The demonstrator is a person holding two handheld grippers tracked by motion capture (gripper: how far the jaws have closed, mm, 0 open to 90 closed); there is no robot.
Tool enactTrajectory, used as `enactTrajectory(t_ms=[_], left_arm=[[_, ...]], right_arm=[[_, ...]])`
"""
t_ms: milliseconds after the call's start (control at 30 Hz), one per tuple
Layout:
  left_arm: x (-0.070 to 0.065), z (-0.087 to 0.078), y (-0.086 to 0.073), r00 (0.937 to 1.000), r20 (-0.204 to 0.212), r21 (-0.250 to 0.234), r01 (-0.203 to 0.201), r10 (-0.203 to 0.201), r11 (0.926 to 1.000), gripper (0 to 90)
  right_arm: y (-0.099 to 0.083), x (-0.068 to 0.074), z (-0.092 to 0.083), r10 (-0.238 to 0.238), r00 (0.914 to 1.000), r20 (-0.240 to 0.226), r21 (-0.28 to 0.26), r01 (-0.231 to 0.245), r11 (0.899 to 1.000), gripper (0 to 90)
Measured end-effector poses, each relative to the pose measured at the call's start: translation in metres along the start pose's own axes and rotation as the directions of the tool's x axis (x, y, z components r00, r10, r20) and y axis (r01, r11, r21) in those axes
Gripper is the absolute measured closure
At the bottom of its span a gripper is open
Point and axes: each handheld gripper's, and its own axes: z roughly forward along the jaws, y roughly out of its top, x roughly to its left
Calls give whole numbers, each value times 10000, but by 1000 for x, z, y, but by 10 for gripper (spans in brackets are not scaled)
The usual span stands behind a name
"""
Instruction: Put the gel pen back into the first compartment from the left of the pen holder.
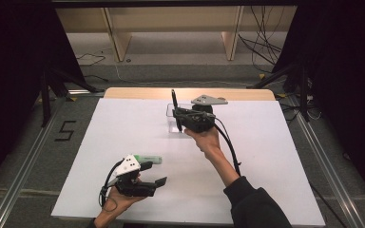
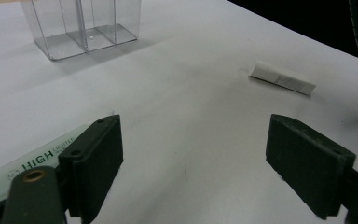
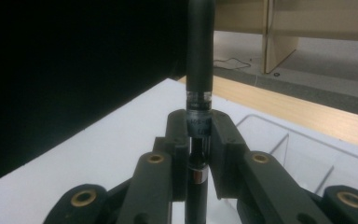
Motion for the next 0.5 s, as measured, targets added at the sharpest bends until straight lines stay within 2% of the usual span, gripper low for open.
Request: enactTrajectory(t_ms=[333,500], left_arm=[[0,-1,0,9999,-131,-321,3,-7,9995,171],[1,0,0,9999,-170,-229,-24,20,9997,168]], right_arm=[[17,-3,28,-197,9990,398,137,192,9997,795],[21,-7,38,24,9986,532,117,-30,9999,795]])
